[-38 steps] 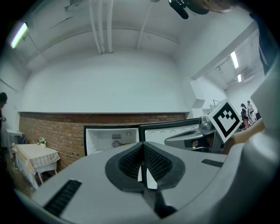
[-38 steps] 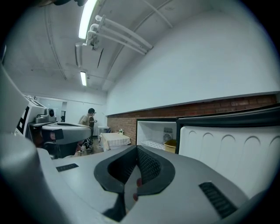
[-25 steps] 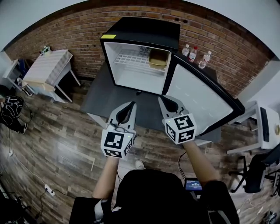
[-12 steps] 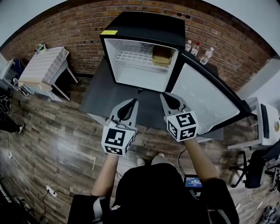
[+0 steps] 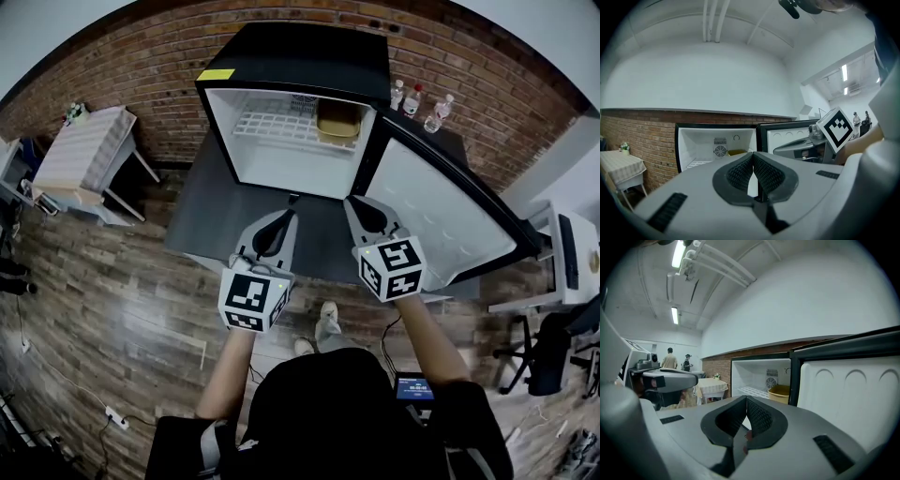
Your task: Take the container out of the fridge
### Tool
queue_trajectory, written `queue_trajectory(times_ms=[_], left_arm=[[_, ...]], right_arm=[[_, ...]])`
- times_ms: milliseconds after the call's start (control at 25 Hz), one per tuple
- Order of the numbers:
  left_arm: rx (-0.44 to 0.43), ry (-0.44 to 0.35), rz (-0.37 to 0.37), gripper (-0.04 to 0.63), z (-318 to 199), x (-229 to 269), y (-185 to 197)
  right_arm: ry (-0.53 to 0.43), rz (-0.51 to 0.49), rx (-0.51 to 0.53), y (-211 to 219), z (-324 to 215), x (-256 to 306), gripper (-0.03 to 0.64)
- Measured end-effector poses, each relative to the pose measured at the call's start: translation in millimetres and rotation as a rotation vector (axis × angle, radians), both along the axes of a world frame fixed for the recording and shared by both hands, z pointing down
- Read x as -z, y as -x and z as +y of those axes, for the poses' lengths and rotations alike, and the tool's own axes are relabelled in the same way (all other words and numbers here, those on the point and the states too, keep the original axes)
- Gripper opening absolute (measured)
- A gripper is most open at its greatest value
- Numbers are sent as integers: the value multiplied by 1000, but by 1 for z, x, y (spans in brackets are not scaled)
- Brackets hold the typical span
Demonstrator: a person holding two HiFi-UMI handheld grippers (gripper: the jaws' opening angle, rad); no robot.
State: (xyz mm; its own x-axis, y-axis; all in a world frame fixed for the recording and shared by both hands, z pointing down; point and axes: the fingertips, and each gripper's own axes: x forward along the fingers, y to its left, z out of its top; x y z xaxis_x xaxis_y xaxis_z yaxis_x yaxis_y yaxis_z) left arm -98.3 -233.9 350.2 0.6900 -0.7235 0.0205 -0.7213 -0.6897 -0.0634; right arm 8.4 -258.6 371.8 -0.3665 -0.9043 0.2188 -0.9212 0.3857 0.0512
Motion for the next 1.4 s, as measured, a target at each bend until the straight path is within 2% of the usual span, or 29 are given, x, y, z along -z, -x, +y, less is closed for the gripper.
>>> queue_trajectory(times_ms=[560, 920, 1160, 1400], left_arm=[[-52, -1, -41, 15, -73, -5, -44], [-96, 25, -67, 15, -114, -19, -74], [-122, 15, -121, 15, -142, -30, -91], [-207, 0, -216, 15, -165, -42, -112]], right_arm=[[3, -14, -11, -31, -57, -4, 40], [26, -27, 0, -41, -87, -15, 40], [46, -36, 7, -42, -96, -25, 40], [79, -60, 13, -49, -100, -36, 40]])
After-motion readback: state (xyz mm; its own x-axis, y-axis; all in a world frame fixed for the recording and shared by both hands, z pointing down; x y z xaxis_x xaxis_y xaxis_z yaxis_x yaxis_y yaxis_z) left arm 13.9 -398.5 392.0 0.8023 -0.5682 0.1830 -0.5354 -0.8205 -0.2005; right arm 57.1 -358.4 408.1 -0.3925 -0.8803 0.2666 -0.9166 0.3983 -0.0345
